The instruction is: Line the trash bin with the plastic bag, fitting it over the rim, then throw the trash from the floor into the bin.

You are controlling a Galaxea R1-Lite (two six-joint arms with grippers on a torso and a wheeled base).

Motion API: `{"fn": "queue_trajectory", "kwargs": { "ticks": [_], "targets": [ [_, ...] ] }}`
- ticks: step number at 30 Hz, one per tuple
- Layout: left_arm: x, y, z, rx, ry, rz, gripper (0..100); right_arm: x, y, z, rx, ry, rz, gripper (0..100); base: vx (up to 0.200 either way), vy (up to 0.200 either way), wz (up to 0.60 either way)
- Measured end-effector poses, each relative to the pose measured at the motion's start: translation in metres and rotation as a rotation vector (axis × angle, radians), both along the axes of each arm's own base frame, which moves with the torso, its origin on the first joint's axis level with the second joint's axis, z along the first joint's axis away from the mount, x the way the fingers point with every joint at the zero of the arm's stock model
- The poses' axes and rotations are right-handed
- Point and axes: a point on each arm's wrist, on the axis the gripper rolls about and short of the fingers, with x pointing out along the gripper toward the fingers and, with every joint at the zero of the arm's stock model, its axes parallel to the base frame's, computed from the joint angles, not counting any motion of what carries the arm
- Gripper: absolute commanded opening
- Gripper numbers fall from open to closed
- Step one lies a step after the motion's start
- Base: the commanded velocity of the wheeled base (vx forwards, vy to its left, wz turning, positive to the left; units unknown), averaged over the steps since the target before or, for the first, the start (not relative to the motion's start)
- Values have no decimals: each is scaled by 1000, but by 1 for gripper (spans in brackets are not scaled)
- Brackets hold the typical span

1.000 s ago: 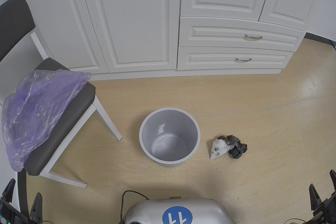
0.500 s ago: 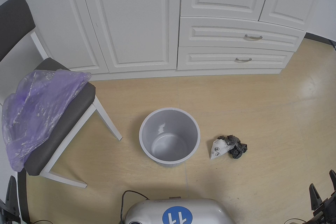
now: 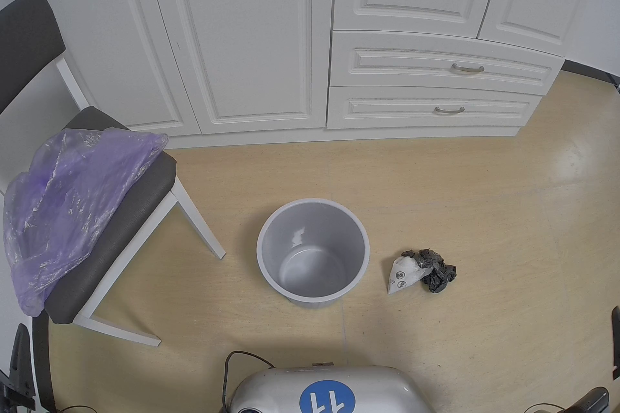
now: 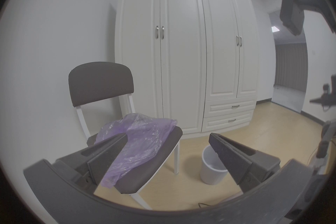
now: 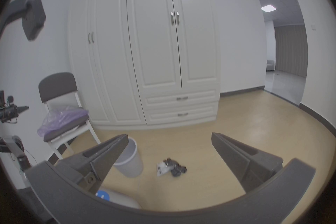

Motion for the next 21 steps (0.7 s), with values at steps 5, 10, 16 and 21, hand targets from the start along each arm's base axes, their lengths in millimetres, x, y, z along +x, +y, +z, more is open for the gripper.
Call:
{"fn": "queue_trajectory", "kwargs": {
  "ticks": [5, 10, 16, 21],
  "targets": [
    [8, 0, 10, 41, 57, 31, 100, -1, 0, 35, -36, 1, 4, 100, 0, 0, 0],
    [29, 2, 28, 50, 178, 121, 100, 14, 0, 59, -48, 67, 12, 100, 0, 0, 0],
    [72, 6, 57, 107, 354, 258, 100, 46, 0, 85, -58, 178, 24, 100, 0, 0, 0],
    [111, 15, 72, 233, 495, 354, 100, 73, 1, 96, -57, 245, 37, 100, 0, 0, 0]
  ]
}}
